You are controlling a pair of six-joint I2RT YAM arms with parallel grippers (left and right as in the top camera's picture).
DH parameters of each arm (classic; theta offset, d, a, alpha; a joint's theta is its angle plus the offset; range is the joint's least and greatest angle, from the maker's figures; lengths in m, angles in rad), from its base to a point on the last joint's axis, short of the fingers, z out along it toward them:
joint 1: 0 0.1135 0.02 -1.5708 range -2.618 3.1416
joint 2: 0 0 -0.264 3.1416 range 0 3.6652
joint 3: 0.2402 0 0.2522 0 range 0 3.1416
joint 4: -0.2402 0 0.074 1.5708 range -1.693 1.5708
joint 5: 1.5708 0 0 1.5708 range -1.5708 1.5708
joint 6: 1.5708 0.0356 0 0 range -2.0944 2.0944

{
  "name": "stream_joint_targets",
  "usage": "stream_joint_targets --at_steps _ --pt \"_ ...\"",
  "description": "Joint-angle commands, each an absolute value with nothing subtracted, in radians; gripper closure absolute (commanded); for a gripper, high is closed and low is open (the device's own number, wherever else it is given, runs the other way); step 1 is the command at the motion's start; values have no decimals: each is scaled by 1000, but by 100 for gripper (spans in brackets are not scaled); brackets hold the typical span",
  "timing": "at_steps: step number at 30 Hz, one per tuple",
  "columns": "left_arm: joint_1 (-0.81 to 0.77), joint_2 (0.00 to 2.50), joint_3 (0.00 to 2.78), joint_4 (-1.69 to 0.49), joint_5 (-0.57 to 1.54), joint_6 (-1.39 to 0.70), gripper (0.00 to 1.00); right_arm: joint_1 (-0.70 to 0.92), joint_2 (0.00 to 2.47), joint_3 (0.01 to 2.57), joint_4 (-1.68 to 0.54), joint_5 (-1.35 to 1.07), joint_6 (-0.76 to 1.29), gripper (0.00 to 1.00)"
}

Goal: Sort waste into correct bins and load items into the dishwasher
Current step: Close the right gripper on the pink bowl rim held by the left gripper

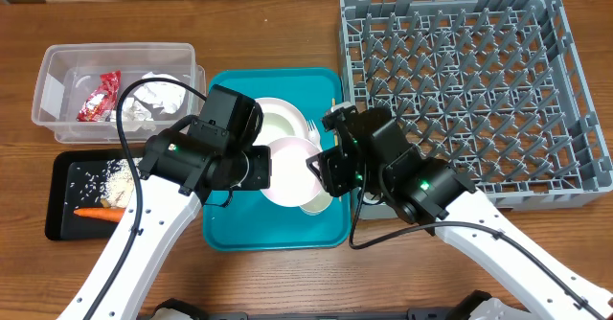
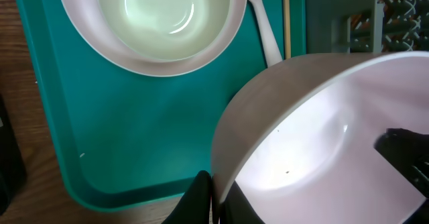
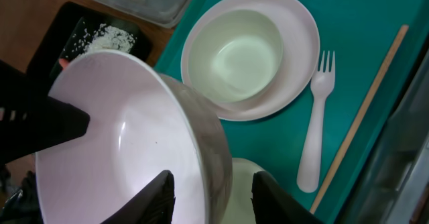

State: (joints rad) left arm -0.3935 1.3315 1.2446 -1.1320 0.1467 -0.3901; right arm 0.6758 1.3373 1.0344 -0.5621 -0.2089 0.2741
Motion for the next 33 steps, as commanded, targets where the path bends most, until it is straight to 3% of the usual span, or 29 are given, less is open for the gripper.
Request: stream_joint_targets --at_steps 1,11,20,28,33 --pt "-401 1321 1265 -1129 161 -390 92 681 1338 1035 -555 -203 290 60" --pt "-401 1321 1265 -1129 154 -390 91 681 1338 1035 -593 -203 290 72" --pt "-401 1321 1265 -1128 154 -390 91 681 1338 1035 -607 -204 294 72" --pt "-401 1321 1265 -1123 154 -390 92 681 1338 1035 -614 -204 316 85" --pt "-401 1321 1265 -1121 154 -390 91 681 1338 1035 -614 -212 346 86"
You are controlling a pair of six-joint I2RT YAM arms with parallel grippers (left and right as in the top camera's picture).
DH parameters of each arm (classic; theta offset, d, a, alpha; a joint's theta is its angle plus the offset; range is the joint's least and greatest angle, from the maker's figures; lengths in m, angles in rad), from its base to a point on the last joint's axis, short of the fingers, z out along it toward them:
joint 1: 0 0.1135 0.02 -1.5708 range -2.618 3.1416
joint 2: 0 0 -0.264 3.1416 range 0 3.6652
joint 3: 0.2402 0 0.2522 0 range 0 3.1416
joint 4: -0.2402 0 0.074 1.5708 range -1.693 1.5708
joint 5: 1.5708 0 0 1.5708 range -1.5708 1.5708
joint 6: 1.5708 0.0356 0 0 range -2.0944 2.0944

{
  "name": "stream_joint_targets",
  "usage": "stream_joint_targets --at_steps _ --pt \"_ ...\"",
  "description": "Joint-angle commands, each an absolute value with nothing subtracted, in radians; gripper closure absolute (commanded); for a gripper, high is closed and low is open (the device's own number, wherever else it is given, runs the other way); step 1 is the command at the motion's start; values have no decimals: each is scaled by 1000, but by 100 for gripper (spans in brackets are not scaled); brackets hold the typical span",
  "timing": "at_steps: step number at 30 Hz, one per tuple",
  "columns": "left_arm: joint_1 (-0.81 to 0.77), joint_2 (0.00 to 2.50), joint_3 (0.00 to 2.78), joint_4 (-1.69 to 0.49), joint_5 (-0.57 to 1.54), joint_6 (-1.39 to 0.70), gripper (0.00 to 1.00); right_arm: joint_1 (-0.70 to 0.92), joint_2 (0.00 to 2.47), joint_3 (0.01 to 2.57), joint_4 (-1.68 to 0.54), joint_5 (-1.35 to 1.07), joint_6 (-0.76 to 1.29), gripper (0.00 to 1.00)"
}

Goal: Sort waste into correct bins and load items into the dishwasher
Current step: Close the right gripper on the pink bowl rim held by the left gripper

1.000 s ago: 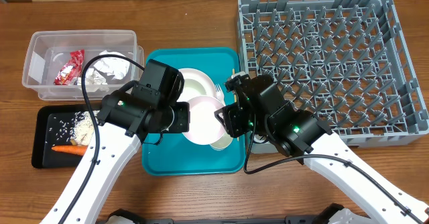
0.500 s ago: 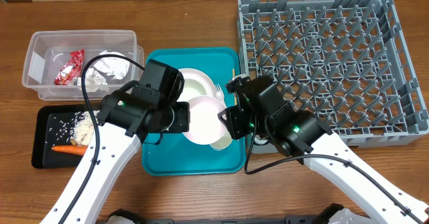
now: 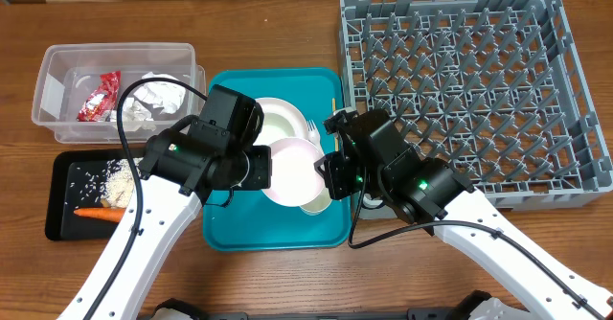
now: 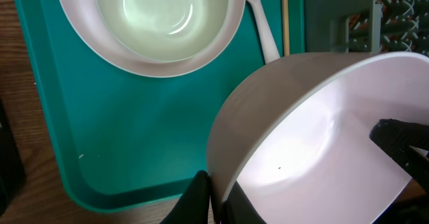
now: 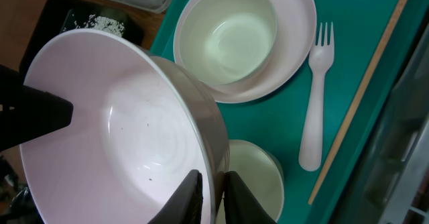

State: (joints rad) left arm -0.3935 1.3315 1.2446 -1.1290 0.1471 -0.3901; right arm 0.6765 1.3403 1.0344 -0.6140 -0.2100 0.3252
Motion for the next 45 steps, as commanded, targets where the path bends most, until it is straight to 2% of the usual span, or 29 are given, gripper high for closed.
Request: stream_joint_targets --at_steps 1,22,24,26,38,45 --pt "-401 1321 1265 -1121 154 -390 92 681 1338 1035 -614 -215 346 86" --pt "-401 1321 1265 -1110 154 -390 91 681 1338 1035 -640 -229 398 85" --pt "-401 1321 1265 -1110 154 -390 91 681 1338 1035 -640 -229 398 84" --pt "-401 1321 1265 -1109 154 -390 91 681 1338 1035 -639 -230 398 79" --pt "-401 1321 1265 -1105 154 -390 91 681 1338 1035 -622 -246 398 75" --pt "-401 1321 1265 -1106 154 -389 91 681 1338 1035 -607 -248 398 89"
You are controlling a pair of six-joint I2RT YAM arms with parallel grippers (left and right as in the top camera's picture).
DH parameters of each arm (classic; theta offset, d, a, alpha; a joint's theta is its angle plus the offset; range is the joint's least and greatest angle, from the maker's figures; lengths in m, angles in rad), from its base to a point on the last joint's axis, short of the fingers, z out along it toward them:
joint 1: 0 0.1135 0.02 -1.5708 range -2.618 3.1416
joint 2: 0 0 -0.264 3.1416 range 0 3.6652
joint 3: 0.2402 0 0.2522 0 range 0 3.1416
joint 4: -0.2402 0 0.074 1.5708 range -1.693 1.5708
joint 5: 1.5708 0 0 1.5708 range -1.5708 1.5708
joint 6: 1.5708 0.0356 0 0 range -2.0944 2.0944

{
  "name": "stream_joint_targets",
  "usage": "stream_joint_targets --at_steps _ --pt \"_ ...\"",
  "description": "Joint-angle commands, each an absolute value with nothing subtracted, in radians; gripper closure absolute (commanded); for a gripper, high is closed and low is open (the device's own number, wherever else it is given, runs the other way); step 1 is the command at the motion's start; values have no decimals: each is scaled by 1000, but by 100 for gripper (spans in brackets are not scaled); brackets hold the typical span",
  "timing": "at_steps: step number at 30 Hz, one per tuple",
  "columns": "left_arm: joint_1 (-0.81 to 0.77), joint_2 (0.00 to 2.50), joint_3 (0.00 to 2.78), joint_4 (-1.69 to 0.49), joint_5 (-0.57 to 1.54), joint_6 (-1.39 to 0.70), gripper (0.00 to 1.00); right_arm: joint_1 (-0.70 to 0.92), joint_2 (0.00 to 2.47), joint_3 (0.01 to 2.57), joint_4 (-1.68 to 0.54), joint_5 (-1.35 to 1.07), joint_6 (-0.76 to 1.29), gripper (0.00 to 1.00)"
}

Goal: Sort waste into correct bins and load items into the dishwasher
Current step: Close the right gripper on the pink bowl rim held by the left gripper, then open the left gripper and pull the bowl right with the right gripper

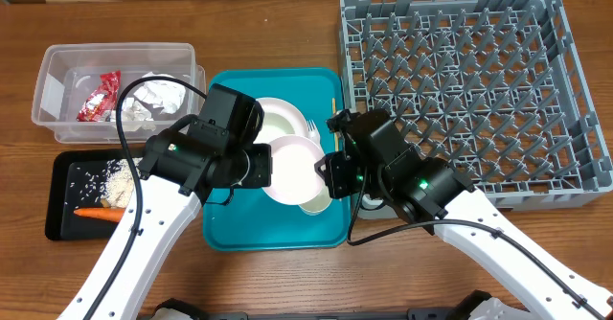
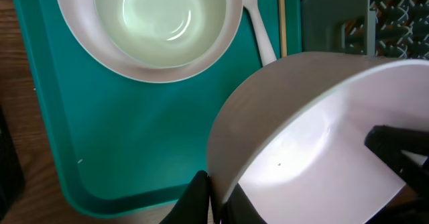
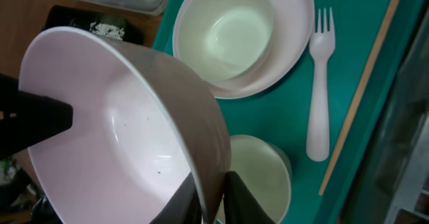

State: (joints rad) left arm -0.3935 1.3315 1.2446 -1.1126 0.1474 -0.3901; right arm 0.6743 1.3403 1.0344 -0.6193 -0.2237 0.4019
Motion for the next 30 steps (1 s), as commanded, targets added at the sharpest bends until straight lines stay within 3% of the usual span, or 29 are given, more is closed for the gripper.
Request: stream_joint_targets --at_steps 1,7,10,13,27,30 --pt "-401 1321 1265 -1106 154 -389 91 681 1338 1035 -607 -248 398 90" --pt "-401 1321 1265 -1106 155 -390 87 681 1338 1035 -608 -247 398 96" --pt "-401 1321 1265 -1104 190 -389 53 681 1338 1035 -608 -247 398 96" --pt "-400 1321 1265 -1098 236 -388 41 681 1338 1035 -607 -247 397 96" --pt "-352 1320 1532 -1158 230 -264 37 680 1338 1035 -602 34 385 96" --pt "-350 1320 1583 -1156 197 -261 31 680 1338 1035 -590 133 385 96"
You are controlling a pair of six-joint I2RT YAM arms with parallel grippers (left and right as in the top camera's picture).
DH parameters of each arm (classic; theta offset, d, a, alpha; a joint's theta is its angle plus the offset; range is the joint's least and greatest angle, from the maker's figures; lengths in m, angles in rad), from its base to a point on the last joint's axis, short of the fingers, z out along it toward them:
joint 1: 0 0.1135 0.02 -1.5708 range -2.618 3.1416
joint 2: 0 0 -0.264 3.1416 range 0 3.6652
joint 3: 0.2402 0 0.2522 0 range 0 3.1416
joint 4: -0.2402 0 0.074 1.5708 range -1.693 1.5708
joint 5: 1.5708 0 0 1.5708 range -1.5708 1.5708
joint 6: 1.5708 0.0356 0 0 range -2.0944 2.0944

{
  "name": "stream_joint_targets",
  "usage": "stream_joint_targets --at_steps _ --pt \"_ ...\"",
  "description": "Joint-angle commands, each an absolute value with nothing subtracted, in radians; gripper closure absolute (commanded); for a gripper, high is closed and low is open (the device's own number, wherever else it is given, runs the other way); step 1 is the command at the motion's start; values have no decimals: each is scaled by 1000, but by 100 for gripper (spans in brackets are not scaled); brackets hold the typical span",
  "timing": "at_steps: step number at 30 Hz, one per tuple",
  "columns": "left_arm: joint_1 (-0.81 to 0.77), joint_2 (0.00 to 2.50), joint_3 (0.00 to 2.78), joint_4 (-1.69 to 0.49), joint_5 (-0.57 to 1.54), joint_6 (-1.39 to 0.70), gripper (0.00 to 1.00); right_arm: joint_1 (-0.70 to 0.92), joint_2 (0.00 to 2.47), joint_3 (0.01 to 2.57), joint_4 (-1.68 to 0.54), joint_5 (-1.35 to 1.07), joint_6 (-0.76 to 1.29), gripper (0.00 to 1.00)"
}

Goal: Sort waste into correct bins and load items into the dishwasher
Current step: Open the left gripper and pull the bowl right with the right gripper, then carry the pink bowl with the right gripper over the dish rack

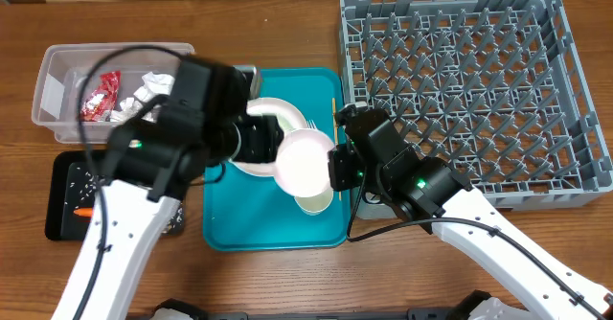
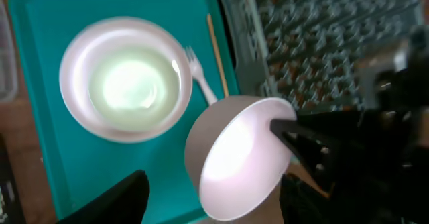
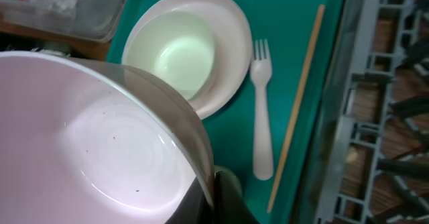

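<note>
A pale pink bowl (image 1: 305, 162) hangs tilted over the teal tray (image 1: 230, 219). My right gripper (image 3: 213, 184) is shut on its rim, and the bowl (image 3: 100, 150) fills the left of the right wrist view. My left gripper (image 2: 214, 200) is open and stands back above the bowl (image 2: 241, 157), touching nothing. On the tray lie a white plate with a small bowl in it (image 3: 188, 56), a white fork (image 3: 263, 117) and a wooden chopstick (image 3: 298, 103). A pale cup (image 1: 316, 202) stands partly hidden under the held bowl.
The grey dish rack (image 1: 469, 90) stands just right of the tray. A clear bin (image 1: 57, 95) with wrappers and crumpled paper is at the back left. In front of it lies a black tray (image 1: 62, 191) with rice and a carrot, partly hidden by my left arm.
My left gripper has let go of the pink bowl, opened and drawn back up and to the left. The right gripper alone holds the bowl, now slightly farther right.
First my left gripper held the pink bowl over the tray while the right jaws stood open around its far rim. Then the right gripper was shut on that rim and both held the bowl. Now only the right one holds it.
</note>
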State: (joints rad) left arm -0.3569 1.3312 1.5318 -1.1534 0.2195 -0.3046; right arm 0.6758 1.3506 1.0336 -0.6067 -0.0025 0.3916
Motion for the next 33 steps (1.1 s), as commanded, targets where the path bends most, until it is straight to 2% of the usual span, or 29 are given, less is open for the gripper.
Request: stream_joint_targets --at_steps 1,3,6,12,26,31,33 --pt "-350 1320 1589 -1152 179 -262 23 680 1338 1035 -583 173 385 96" --pt "-350 1320 1590 -1147 145 -262 0 680 1338 1035 -569 253 385 96" --pt "-350 1320 1590 -1147 88 -262 0 680 1338 1035 -528 343 304 96" --pt "-350 1320 1589 -1148 67 -262 0 680 1338 1035 -433 352 79 96" --pt "-350 1320 1589 -1148 67 -262 0 680 1337 1035 -423 576 70 96" --pt "-350 1320 1589 -1148 67 -262 0 677 1338 1035 -318 665 69 96" --pt "-350 1320 1589 -1148 67 -262 0 670 1338 1035 -254 687 -7 96"
